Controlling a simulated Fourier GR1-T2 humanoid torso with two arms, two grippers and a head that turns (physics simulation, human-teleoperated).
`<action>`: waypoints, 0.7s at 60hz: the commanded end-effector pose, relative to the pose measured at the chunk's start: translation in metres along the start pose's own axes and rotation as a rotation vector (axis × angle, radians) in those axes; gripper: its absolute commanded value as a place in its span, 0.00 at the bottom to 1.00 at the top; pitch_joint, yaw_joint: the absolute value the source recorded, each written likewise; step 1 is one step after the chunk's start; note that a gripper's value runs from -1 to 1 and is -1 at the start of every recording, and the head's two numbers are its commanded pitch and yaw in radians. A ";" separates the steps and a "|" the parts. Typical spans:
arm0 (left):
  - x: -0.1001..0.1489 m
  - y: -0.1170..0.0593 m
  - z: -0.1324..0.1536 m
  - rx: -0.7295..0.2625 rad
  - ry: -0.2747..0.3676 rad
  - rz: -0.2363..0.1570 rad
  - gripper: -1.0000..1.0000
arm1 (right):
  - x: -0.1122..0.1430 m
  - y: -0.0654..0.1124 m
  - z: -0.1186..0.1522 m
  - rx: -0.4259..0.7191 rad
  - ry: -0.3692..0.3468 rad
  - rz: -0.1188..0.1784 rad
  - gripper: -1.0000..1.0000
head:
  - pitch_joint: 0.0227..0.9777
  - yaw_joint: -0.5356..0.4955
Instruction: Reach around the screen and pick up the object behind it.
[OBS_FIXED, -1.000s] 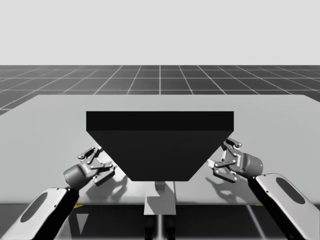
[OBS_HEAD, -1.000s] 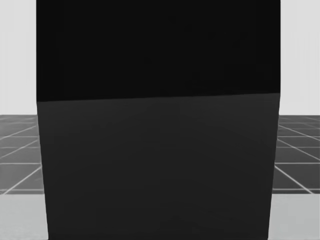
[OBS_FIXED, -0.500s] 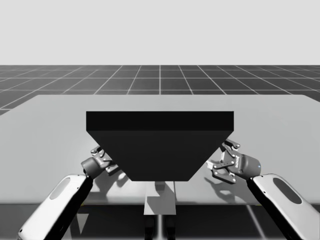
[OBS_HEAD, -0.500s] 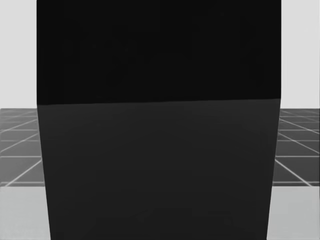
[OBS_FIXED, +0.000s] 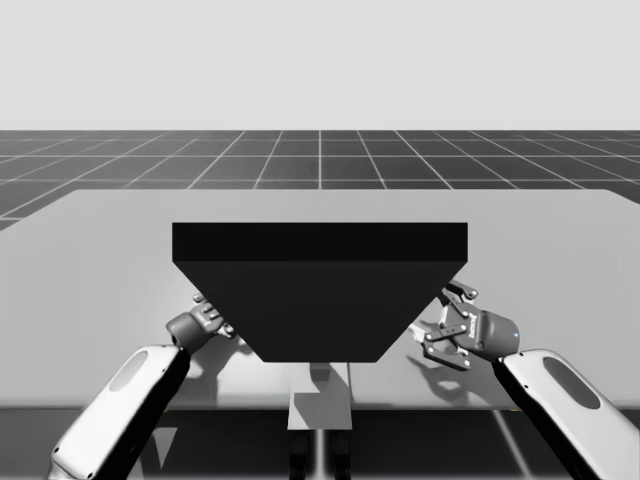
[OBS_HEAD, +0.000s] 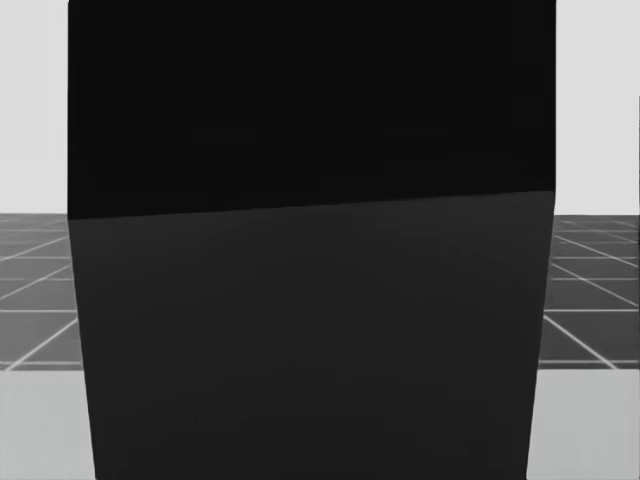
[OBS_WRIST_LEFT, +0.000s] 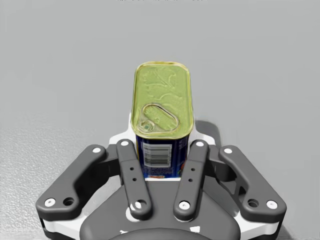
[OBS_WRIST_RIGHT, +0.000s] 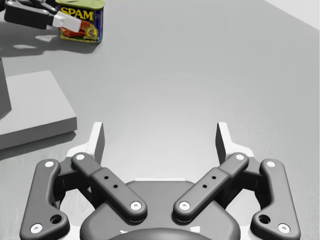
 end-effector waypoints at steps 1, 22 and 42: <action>0.000 0.003 0.016 -0.027 0.000 -0.004 1.00 | 0.000 0.001 0.001 0.020 0.001 -0.002 0.00 | 0.18 0.50; 0.008 0.051 0.066 0.138 -0.038 0.004 1.00 | 0.000 -0.001 0.001 0.010 -0.002 0.005 0.00 | 0.18 0.50; 0.032 0.086 0.123 0.302 -0.096 -0.028 1.00 | 0.000 -0.004 0.000 -0.020 -0.008 0.021 0.00 | 0.17 0.50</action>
